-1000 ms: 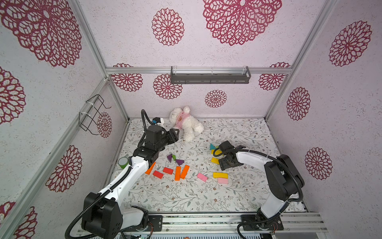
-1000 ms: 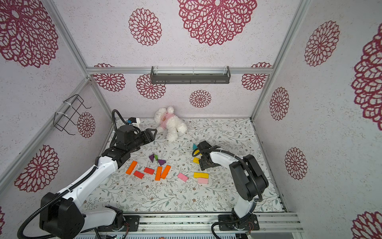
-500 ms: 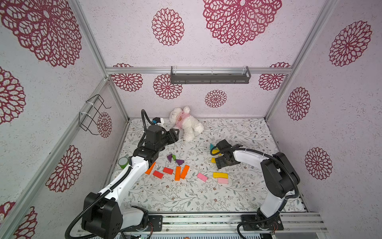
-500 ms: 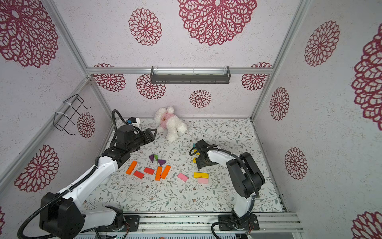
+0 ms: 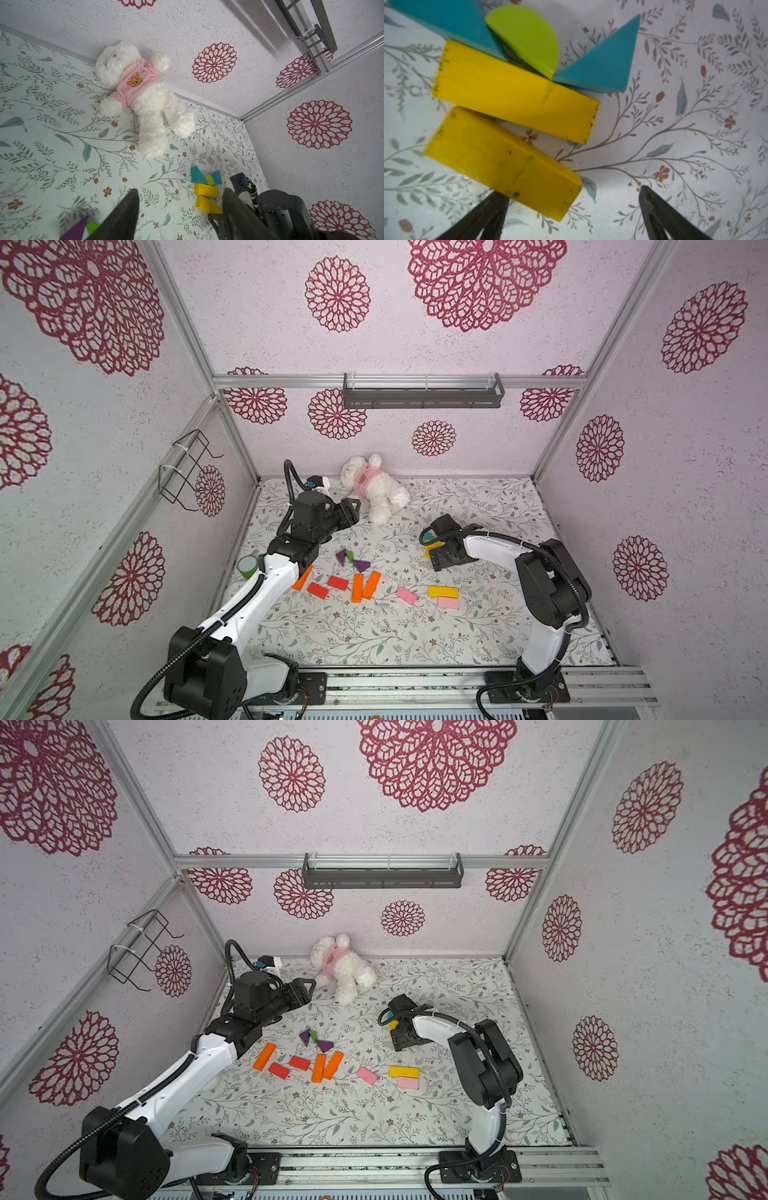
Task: Assemble a carrot with building blocks
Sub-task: Assemble the building block at the center of the board.
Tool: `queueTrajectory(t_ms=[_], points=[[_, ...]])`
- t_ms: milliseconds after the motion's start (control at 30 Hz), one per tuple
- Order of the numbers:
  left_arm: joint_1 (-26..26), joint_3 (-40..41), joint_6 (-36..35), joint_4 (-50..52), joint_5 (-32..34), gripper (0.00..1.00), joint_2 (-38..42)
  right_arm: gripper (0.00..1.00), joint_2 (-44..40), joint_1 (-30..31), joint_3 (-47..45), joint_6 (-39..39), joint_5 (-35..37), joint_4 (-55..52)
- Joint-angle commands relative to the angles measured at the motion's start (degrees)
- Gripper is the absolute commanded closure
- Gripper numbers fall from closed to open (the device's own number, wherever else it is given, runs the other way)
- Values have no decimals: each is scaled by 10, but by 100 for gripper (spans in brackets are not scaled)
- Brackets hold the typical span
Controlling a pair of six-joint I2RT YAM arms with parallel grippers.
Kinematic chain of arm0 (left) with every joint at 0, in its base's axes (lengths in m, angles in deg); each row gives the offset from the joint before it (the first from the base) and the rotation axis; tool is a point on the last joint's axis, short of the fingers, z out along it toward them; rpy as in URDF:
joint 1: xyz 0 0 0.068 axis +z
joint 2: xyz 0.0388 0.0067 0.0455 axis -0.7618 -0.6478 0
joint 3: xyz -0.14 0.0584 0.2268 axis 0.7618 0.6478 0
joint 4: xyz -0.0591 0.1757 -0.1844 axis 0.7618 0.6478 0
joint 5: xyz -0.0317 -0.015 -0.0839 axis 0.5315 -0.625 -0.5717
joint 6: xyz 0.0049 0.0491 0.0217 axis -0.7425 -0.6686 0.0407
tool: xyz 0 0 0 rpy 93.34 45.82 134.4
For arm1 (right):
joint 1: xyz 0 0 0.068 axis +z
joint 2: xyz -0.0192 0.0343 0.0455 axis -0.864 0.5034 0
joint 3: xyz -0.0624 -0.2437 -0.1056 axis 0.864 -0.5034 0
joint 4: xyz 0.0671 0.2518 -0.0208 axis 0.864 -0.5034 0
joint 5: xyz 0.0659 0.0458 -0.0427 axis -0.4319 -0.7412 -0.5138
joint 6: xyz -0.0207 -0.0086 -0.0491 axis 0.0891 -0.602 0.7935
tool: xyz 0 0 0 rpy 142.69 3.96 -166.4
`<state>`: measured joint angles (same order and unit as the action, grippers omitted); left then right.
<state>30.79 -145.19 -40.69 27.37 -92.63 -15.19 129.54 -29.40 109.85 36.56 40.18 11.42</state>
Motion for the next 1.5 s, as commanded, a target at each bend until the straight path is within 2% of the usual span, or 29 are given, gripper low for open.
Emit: queueTrajectory(t_ms=[0, 133, 367, 733, 1467], points=[[-3, -6, -5, 0, 5, 34, -2, 1, -2, -7, 10, 8, 19, -25], [-2, -6, -5, 0, 5, 34, -4, 1, -23, -6, -16, 8, -4, -25], [-3, -6, -2, -1, 0, 35, -9, 2, -36, -18, -36, 10, 10, -27], [-2, -7, -3, 0, 2, 34, -10, 8, -12, -24, 3, 16, 19, -36], [-3, -7, -2, 0, 0, 35, -12, 8, 1, -25, 35, 16, 20, -37]])
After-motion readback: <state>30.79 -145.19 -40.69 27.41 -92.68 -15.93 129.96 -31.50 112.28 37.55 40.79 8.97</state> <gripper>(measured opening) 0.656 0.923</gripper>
